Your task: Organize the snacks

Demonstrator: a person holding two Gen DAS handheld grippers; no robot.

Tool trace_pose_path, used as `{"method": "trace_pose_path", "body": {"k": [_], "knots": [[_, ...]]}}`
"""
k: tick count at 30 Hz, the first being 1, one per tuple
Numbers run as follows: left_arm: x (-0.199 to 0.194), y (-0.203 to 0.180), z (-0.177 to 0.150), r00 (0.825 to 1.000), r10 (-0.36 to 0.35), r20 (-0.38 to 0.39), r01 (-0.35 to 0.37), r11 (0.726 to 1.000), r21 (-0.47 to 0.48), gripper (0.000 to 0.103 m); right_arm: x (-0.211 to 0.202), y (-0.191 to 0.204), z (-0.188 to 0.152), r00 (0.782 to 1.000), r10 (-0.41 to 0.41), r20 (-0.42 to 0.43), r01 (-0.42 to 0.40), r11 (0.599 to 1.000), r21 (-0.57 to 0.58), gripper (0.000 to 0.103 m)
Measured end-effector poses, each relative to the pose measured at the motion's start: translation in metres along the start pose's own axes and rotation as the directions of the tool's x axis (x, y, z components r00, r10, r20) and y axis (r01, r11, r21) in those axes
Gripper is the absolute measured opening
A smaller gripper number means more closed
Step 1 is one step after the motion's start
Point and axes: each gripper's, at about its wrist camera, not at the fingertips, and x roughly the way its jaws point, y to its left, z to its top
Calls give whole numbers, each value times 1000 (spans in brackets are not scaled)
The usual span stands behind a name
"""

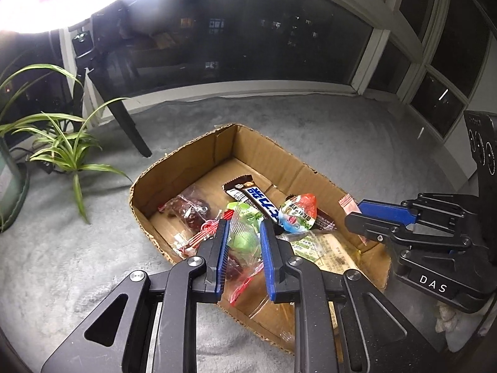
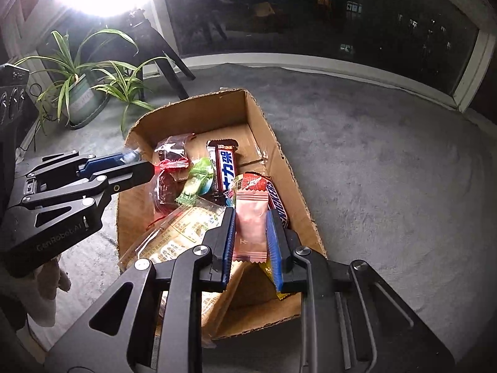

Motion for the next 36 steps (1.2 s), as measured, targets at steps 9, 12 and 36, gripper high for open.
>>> {"method": "trace_pose_path", "body": {"k": [9, 12, 36], "knots": [[-3, -2, 3, 1000, 9, 20, -9, 1000, 8, 51, -13, -1, -2, 999, -25, 44, 25, 1000, -14, 66], [-7, -2, 3, 1000, 15, 28, -15, 1000, 17, 58, -17, -3, -4, 998, -43, 53, 44, 999, -12, 77], [-66, 3, -14, 992, 55, 113, -54, 999, -9, 70, -84, 15, -22, 983, -79, 167, 68, 995, 67, 89]]}}
